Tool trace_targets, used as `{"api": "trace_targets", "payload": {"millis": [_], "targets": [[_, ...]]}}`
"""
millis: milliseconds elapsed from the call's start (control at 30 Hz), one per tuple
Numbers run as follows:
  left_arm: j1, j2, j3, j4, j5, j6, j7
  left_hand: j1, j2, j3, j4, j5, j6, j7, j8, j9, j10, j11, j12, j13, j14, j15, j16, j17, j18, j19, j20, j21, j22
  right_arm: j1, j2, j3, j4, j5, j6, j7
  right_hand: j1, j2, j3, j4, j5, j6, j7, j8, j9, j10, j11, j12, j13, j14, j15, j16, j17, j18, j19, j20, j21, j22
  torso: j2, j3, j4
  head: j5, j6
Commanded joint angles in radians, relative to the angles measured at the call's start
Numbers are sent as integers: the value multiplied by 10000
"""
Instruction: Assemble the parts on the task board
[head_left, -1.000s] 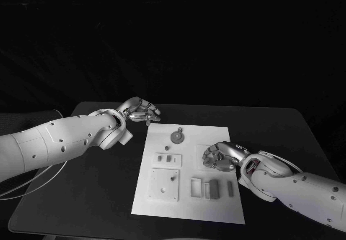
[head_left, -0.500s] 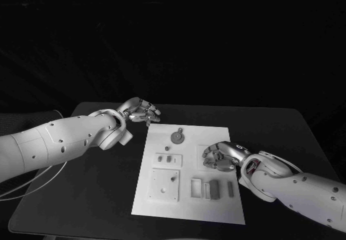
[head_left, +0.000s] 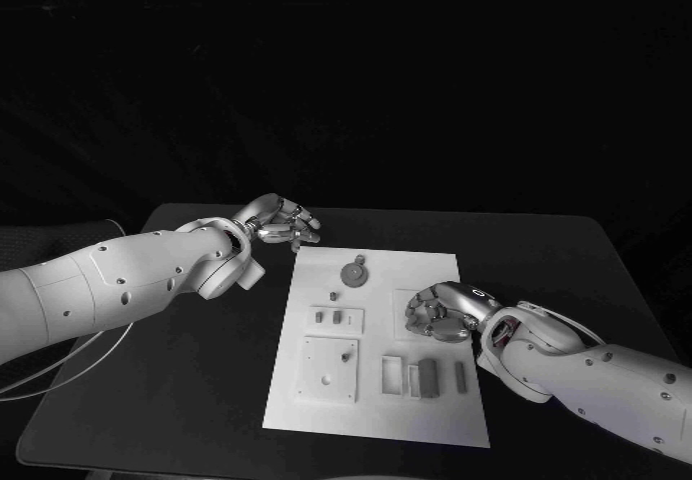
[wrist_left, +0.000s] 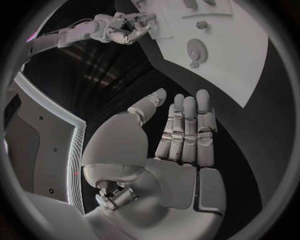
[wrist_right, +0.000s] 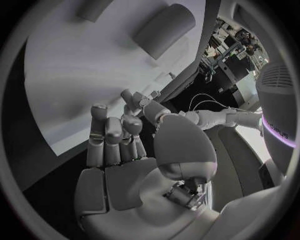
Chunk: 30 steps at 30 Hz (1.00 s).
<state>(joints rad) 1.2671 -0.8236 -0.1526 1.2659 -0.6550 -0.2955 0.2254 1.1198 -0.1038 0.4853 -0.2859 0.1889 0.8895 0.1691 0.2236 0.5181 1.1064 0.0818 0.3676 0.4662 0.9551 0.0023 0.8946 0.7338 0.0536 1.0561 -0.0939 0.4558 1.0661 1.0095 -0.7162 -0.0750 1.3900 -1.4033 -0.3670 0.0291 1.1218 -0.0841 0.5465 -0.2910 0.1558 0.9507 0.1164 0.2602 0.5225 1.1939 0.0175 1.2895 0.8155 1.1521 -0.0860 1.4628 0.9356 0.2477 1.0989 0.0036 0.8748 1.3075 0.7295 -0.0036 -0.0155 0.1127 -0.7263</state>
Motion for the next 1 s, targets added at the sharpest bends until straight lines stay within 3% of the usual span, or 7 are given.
{"api": "trace_targets", "payload": {"millis": [33, 367, 1000], "targets": [[8, 7, 6, 19, 1, 89, 64, 93, 21, -40, 21, -33, 2, 51, 56, -13, 43, -44, -69, 3, 46, 6, -17, 12, 208, 45, -15, -60, 11, -8, 12, -4, -4, -231, -32, 117, -36, 98, -31, -12, -18, 143, 20, 66, 19, 0, -111, -12, -17, -15, -91, 53, -12, 141, 55, -45, 33, 172, -2, -2, 0, -4, -1], [8, 4, 6, 17, 1, 69, 77, 98, 24, -38, 19, -32, -16, 56, 50, -18, 42, -43, -73, 4, 48, 6, -19, 17, 209, 47, -16, -61, 15, -8, 50, -6, -29, -311, -155, 167, -81, 130, -24, -6, -23, 254, -27, 129, 54, 7, -157, -25, -19, -11, -135, 48, -18, 141, 60, -49, 33, 170, 1, -3, 0, -26, -4], [8, 0, 6, 11, 5, 62, 90, 109, 36, -32, 19, -31, -33, 61, 45, -25, 48, -43, -74, 7, 54, 3, -20, 26, 210, 53, -17, -62, 22, -8, 161, -6, -120, -493, -210, 265, -407, 646, 82, 5, -50, 968, -316, 512, 259, -10, -440, -67, 27, -4, -358, 38, -33, 141, 76, -62, 34, 168, -1, -5, 1, -16, -11]]}}
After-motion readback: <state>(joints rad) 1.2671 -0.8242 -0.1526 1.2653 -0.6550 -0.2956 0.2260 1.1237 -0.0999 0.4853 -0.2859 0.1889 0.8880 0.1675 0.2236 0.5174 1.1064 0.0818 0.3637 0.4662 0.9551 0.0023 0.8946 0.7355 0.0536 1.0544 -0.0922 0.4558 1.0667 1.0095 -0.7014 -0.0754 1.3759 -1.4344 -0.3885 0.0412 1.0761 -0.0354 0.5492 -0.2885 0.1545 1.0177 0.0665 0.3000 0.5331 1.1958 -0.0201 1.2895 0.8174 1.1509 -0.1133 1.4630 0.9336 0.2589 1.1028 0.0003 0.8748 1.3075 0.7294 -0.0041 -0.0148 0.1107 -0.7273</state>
